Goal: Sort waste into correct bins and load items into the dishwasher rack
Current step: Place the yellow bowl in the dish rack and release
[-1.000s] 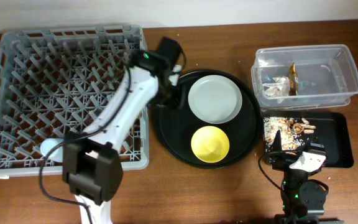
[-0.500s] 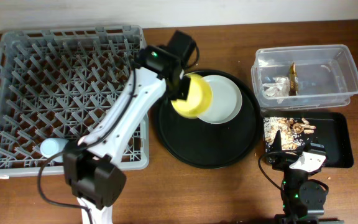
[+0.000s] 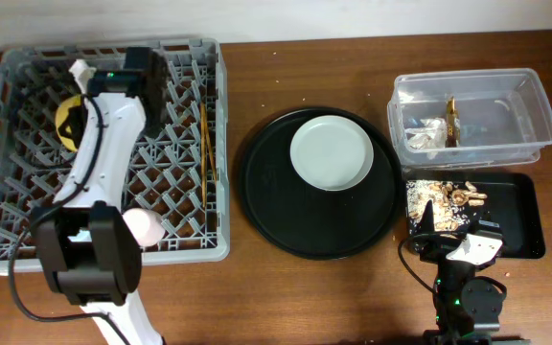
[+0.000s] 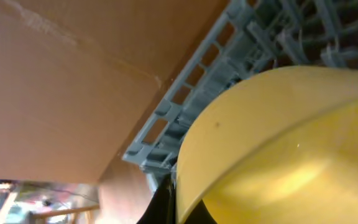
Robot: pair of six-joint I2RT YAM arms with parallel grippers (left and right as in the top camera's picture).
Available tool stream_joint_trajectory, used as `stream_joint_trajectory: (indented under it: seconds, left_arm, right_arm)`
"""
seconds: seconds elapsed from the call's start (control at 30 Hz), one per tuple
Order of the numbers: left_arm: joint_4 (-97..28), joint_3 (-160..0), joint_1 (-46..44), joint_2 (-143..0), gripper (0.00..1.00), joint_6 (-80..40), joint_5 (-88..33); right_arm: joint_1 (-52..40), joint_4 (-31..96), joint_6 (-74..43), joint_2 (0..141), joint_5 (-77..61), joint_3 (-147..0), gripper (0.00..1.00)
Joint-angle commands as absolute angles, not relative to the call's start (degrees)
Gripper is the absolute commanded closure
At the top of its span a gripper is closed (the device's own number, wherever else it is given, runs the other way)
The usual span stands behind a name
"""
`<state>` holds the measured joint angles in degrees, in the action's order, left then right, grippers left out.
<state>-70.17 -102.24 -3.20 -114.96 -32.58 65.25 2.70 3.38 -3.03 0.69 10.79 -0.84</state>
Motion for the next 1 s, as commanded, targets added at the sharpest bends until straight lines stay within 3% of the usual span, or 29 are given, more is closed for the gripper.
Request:
stream_joint_trajectory:
  seconds: [0.0, 0.1, 0.4, 0.57, 0.6, 0.63, 0.67, 0.97]
  left_arm:
    - [-66.2, -97.2, -3.2, -114.7, 1.0, -33.2, 68.6]
    - [-62.6, -91.9, -2.1, -114.7, 1.0, -33.2, 77.0]
    - [-64.9, -91.9, -2.5, -116.9, 0.99, -33.2, 61.2]
    - [-70.6, -92.1, -8.9, -116.1, 0.72, -33.2, 58.3]
    - [-70.7, -92.1, -9.3, -116.0, 0.73, -33.2, 58.5]
    - [-70.7, -92.1, -8.9, -115.4, 0.92, -33.2, 60.6]
    - [-70.6, -92.4, -7.8, -114.4, 1.0, -33.2, 62.7]
    - [-67.7, -93.1, -4.5, -112.8, 1.0, -33.2, 71.4]
  right_arm:
    - [3.0, 3.6, -3.4, 0.4, 10.7, -0.3, 0.02]
    - [3.0, 3.6, -3.4, 0.4, 10.7, -0.3, 0.01]
    - [3.0, 3.6, -3.4, 0.4, 10.7, -0.3, 0.01]
    - [3.0, 3.6, -3.4, 0.4, 10.7, -0.3, 0.01]
    - [3.0, 3.6, -3.4, 0.4, 10.7, -0.3, 0.02]
    - [3.0, 3.6, -3.4, 0.4, 10.7, -0.3, 0.01]
    - [3.0, 3.6, -3.4, 0.4, 10.7, -0.3, 0.02]
    - [3.0, 3.6, -3.4, 0.4, 10.7, -0.3, 0.02]
